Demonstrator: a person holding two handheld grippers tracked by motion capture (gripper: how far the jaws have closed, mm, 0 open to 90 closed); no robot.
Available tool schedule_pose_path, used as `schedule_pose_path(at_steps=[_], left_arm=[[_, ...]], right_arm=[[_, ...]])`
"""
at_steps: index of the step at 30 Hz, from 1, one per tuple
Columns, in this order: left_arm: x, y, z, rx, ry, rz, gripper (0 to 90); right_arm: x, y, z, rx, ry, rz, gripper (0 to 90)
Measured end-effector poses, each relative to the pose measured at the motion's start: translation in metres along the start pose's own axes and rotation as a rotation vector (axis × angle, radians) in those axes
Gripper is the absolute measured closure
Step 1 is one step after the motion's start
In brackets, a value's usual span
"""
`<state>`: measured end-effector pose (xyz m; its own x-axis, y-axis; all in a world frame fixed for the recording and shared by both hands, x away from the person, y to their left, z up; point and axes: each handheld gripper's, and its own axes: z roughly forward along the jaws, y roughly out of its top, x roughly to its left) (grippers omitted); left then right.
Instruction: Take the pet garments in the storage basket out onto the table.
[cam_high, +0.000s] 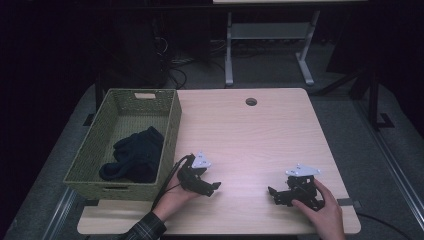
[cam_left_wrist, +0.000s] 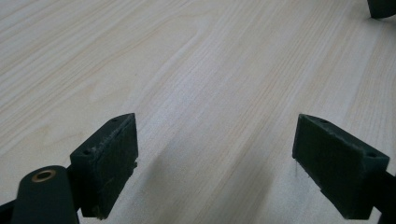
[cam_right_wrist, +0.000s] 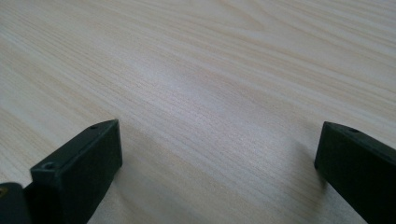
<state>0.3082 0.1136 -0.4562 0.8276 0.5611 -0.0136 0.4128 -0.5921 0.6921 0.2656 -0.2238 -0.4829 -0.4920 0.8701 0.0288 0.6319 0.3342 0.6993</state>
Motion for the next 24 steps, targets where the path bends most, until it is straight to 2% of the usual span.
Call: schedule_pose_path(at_steps=[4, 8, 24], left_arm=[[0.000, 0.002, -0.002, 0.000, 0.000, 0.006, 13.8], [0.000, 0.003, -0.005, -0.012, -0.008, -0.009, 13.9], [0.000, 0.011, -0.014, -0.020, -0.007, -0.002, 14.0]], right_arm=[[0.000, 0.000, 0.000, 0.000, 0.000, -0.001, 0.4], [0.000, 0.000, 0.000, 0.000, 0.000, -0.001, 0.4], [0.000, 0.000, 0.000, 0.000, 0.000, -0.001, 0.4]])
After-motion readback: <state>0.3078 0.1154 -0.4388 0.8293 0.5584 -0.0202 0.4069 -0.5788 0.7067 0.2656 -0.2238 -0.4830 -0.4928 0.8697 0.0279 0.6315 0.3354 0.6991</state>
